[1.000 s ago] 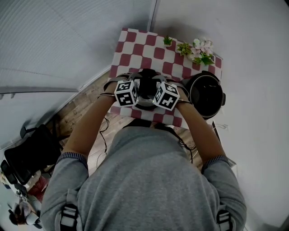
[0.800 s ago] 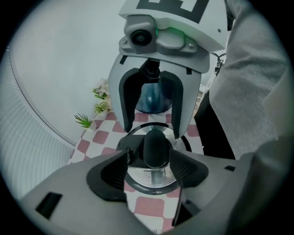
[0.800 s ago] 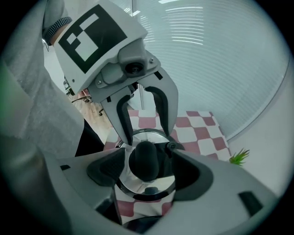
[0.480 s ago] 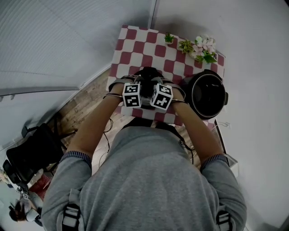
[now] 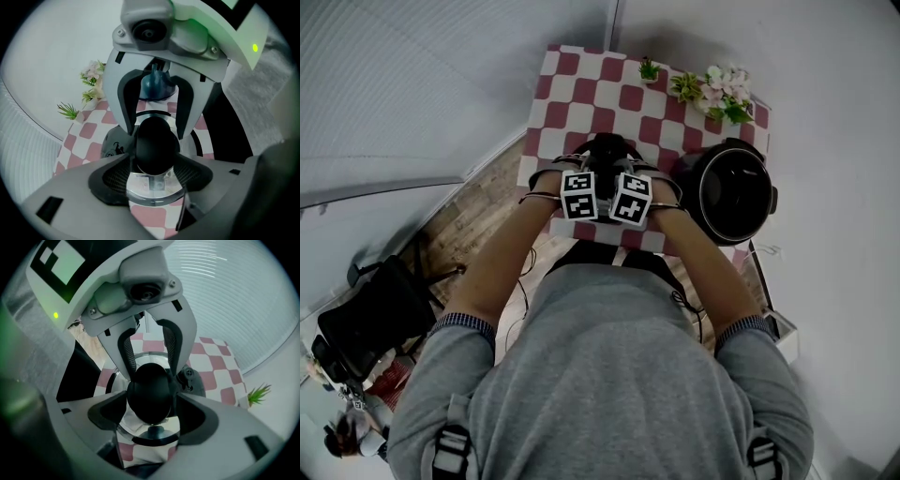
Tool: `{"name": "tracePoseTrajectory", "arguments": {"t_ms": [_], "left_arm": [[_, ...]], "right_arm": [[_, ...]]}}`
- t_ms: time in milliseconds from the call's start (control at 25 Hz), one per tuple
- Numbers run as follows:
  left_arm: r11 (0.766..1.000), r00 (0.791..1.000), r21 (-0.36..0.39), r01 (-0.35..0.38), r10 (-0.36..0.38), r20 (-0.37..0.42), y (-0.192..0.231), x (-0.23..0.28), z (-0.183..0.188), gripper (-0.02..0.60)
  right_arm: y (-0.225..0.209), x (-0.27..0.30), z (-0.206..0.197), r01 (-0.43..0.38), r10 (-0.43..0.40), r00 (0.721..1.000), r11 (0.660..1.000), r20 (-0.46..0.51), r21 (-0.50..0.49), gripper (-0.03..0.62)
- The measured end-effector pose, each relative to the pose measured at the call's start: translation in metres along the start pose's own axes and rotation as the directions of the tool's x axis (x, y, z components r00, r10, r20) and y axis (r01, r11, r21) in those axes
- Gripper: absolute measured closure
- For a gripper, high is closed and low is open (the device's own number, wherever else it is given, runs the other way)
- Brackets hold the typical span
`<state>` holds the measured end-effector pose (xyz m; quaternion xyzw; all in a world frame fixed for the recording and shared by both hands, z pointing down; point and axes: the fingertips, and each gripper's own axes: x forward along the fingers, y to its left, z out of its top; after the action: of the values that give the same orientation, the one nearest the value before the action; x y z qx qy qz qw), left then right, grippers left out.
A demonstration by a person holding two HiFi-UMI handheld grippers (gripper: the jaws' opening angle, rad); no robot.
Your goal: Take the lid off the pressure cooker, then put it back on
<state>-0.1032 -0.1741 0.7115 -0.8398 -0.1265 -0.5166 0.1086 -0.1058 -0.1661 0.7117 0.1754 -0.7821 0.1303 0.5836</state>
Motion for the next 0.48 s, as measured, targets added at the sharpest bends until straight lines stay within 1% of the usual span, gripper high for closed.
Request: {"name": "tracePoseTrajectory", "arguments": {"t_ms": [280, 480], "left_arm": [[0.998, 0.999, -0.029, 0.051, -0.051, 0.016, -0.005, 0.006, 0.004, 0.268], [0.998, 0.998, 0.001, 0.056, -0.056, -0.029, -0.008, 0.018, 0.000, 0.267]], "right_arm": [[0.001, 0.012, -0.006, -0.009, 0.009, 1.000, 1.000, -0.023, -0.016, 0.247], [0.003, 0.018, -0.008, -0.008, 0.007, 0.999, 1.000, -0.033, -0.020, 0.249]]}}
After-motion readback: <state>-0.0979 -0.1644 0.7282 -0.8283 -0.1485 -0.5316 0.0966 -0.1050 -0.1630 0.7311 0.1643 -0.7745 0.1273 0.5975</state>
